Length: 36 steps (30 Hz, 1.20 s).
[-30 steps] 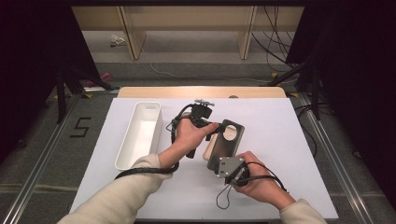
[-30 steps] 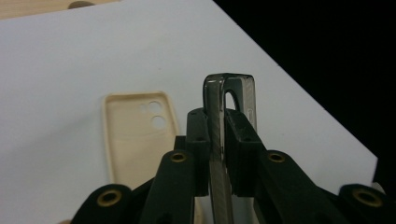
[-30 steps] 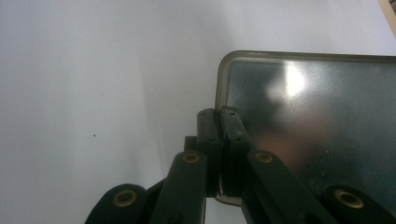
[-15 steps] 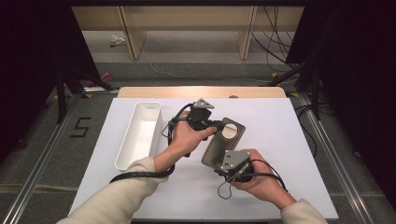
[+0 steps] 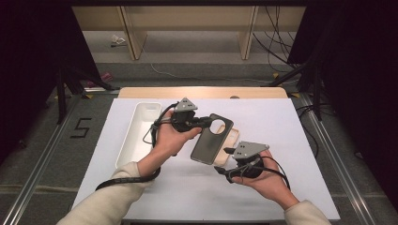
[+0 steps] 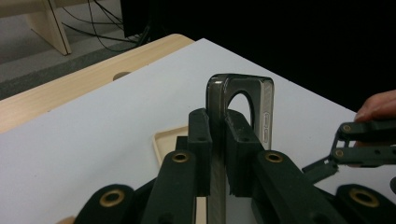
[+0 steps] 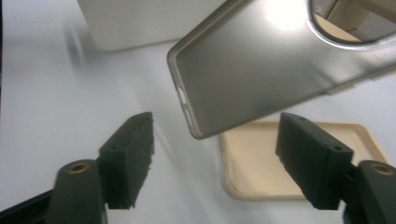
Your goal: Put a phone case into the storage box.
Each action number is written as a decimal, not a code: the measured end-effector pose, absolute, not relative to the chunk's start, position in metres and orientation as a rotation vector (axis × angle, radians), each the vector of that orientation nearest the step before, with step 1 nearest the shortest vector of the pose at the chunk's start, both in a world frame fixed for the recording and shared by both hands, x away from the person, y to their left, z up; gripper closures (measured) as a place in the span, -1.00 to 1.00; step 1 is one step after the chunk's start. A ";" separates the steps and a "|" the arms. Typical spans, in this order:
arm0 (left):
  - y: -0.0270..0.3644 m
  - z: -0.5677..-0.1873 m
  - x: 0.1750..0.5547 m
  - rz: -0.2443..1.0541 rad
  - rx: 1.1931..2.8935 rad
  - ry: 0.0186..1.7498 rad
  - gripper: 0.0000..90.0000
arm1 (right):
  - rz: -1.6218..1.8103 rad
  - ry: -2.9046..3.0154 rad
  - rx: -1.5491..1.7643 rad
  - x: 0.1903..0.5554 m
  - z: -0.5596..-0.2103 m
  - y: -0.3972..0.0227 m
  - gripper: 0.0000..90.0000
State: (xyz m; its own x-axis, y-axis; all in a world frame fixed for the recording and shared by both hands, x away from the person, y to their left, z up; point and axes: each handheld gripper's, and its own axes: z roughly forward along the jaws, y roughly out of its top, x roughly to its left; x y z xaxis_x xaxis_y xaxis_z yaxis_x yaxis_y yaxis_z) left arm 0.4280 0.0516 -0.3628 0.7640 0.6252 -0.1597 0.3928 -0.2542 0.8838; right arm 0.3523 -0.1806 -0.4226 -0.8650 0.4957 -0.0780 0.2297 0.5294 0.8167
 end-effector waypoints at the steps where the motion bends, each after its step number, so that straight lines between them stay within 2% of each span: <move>1: 0.054 -0.363 0.427 0.270 1.877 0.776 0.81 | 1.269 2.462 0.617 0.353 -0.423 -0.182 -0.40; 22: 0.111 -0.358 0.418 0.337 1.745 0.778 0.81 | 1.413 2.333 0.783 0.358 -0.420 -0.210 -0.48; 36: 0.130 -0.358 0.410 0.371 1.720 0.778 0.81 | 1.397 2.296 0.829 0.358 -0.422 -0.220 -0.48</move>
